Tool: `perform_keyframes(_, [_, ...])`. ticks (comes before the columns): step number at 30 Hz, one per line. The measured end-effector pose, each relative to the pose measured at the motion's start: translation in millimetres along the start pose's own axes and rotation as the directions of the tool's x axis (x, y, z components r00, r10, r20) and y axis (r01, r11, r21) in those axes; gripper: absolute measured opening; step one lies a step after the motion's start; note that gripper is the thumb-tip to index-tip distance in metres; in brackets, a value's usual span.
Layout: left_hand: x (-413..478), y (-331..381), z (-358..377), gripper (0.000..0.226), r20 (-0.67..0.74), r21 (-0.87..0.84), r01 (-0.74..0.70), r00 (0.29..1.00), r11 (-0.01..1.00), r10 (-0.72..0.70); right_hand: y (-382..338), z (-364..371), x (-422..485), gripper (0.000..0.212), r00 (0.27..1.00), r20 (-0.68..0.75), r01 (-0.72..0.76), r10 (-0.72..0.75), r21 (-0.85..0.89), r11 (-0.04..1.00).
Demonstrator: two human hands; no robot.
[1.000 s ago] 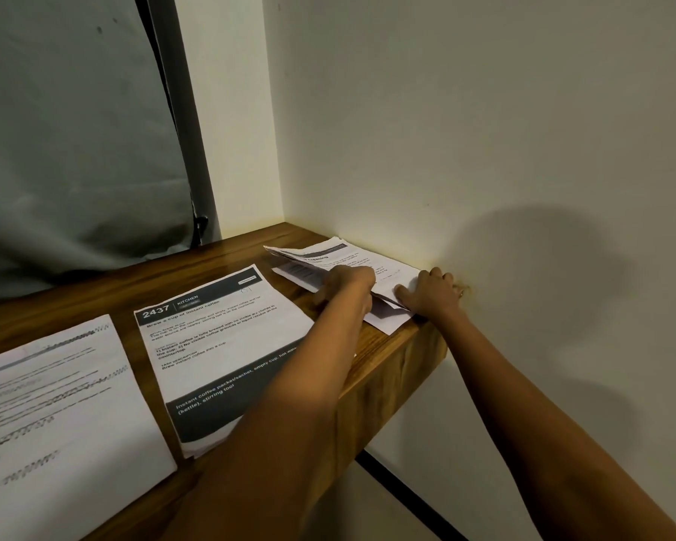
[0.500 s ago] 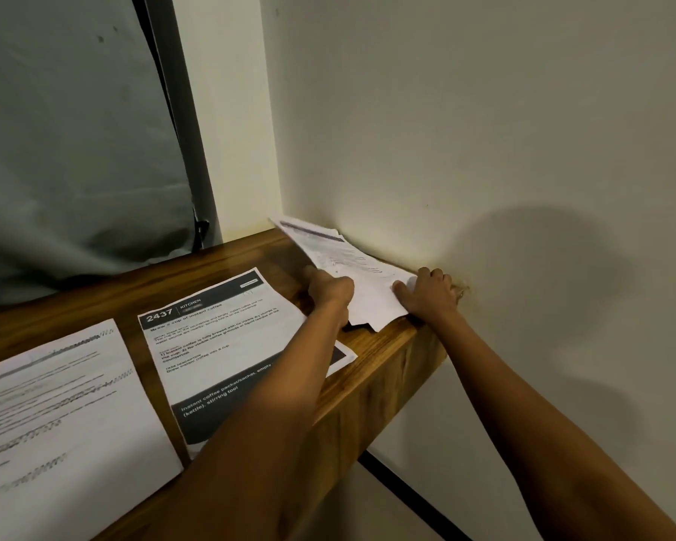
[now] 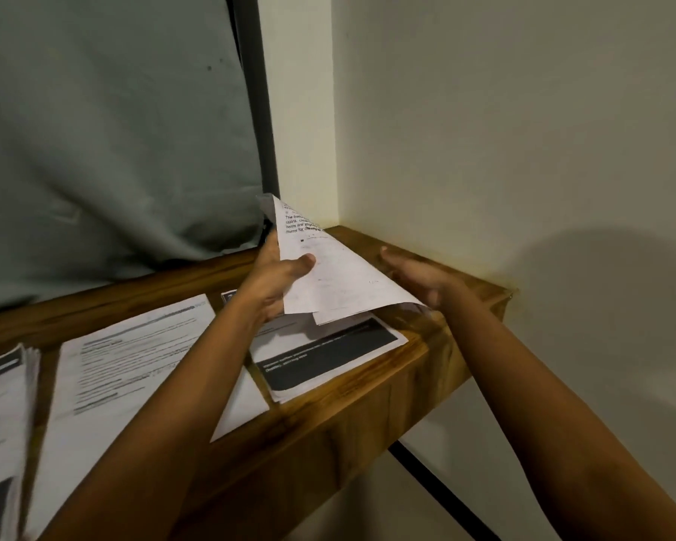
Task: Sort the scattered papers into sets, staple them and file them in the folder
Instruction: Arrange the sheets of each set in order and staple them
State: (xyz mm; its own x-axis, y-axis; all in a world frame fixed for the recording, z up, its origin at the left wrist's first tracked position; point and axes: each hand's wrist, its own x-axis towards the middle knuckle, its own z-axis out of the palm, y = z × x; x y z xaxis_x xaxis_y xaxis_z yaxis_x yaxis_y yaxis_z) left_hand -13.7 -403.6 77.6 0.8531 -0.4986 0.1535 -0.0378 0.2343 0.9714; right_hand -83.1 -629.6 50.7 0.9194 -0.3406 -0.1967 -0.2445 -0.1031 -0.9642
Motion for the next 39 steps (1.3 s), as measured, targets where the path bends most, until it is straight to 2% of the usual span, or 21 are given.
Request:
perform_keyframes(3, [-19,10,-32,0.069,-0.026,0.081,-0.038,0.999,0.996,0.04,-5,25,-8,0.042,0.989,0.147,-0.046,0.021,0.165,0.985])
perform_keyframes(5, [-32,17,-54,0.069,-0.031,0.194,-0.07,0.997,0.978,0.078,-7,42,-10,0.037,0.976,0.213,-0.11,0.047,0.293,0.95])
perform_keyframes(7, [-47,23,-75,0.064,-0.019,0.327,-0.102,0.993,0.94,0.115,-13,60,-14,0.031,0.972,0.236,-0.094,0.008,0.354,0.93])
perform_keyframes(9, [-60,28,-96,0.057,-0.025,0.416,-0.115,0.99,0.902,0.137,-17,78,-15,0.024,0.976,0.19,0.029,-0.109,0.384,0.923])
perform_keyframes(12, [-74,35,-124,0.043,-0.066,0.44,-0.118,0.984,0.89,0.163,-25,107,-21,0.039,0.957,0.052,0.248,-0.284,0.358,0.9])
perform_keyframes(15, [-84,43,-145,0.033,-0.138,0.372,-0.156,0.966,0.915,0.221,-33,135,-30,0.041,0.916,-0.02,0.386,-0.402,0.321,0.865])
perform_keyframes(19, [-93,59,-162,0.032,-0.183,0.267,-0.273,0.927,0.924,0.326,-46,168,-43,0.035,0.844,-0.061,0.527,-0.532,0.275,0.804])
perform_keyframes(22, [-99,69,-170,0.032,-0.205,0.297,-0.394,0.863,0.87,0.461,-56,188,-47,0.032,0.823,-0.09,0.561,-0.56,0.274,0.781])
perform_keyframes(25, [-103,71,-178,0.037,-0.225,0.339,-0.451,0.813,0.826,0.536,-62,206,-53,0.027,0.827,-0.095,0.549,-0.554,0.347,0.76])
perform_keyframes(27, [-106,71,-186,0.035,-0.231,0.396,-0.44,0.802,0.806,0.551,-61,217,-54,0.028,0.833,-0.122,0.541,-0.54,0.39,0.746])
perform_keyframes(33, [-118,74,-194,0.031,-0.271,0.542,-0.394,0.755,0.743,0.598,-59,248,-59,0.021,0.775,-0.258,0.632,-0.577,0.338,0.697])
perform_keyframes(36, [-127,68,-195,0.032,-0.3,0.577,-0.371,0.733,0.728,0.611,-50,259,-61,0.019,0.777,-0.243,0.629,-0.58,0.309,0.714])
perform_keyframes(39, [-135,49,-204,0.035,-0.316,0.565,-0.327,0.763,0.758,0.564,-29,265,-61,0.017,0.805,-0.184,0.594,-0.565,0.279,0.755])
